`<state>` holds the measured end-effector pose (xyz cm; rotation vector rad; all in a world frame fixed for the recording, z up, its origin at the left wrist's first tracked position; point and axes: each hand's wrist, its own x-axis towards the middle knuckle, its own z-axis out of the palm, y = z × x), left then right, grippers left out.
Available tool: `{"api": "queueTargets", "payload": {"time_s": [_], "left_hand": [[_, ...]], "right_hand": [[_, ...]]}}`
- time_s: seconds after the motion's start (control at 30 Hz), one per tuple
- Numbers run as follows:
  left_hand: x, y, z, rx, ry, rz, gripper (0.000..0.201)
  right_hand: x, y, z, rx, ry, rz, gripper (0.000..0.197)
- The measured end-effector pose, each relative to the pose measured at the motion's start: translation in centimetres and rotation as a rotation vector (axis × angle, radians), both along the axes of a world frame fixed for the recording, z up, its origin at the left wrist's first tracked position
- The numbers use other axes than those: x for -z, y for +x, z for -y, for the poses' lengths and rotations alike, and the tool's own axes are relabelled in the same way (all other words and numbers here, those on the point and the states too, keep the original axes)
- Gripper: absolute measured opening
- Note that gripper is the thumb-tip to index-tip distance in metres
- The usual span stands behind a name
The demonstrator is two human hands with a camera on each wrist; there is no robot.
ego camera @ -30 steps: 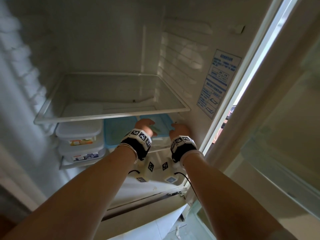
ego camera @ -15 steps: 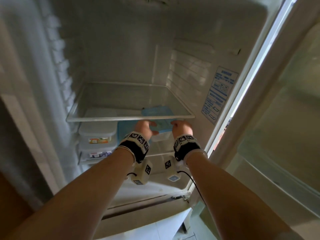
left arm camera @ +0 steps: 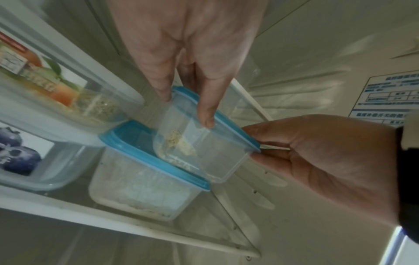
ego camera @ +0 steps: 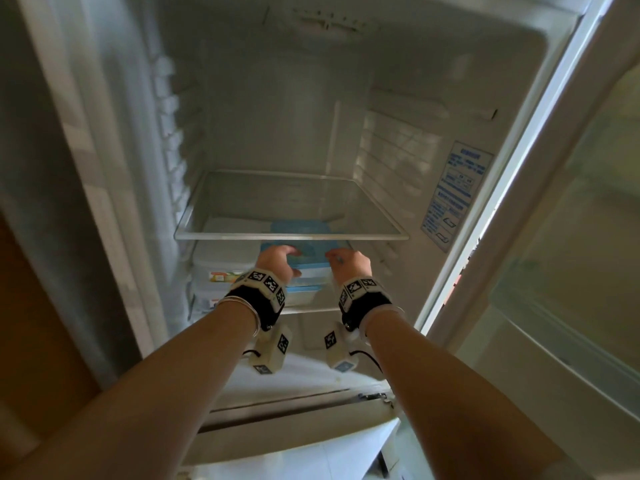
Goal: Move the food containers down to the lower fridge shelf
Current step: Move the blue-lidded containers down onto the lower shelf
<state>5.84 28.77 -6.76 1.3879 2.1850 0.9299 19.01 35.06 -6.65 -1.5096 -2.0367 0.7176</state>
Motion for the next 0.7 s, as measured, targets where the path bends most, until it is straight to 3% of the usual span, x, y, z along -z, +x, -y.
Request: {"api": "queueTargets", "payload": {"time_s": [0.33, 0.7], "left_hand": [[0.5, -1.7, 1.4, -0.044, 0.004, -0.012, 0.046], [0.8, -2.1, 1.7, -0.041, 0.015, 0.004, 0.047]], "right_hand": [[0.3, -1.5, 0.2, -0.031, -0.086, 0.011, 0.039], [0.4, -1.7, -0.1, -0.045, -0.11, -0.019, 0.037]]}}
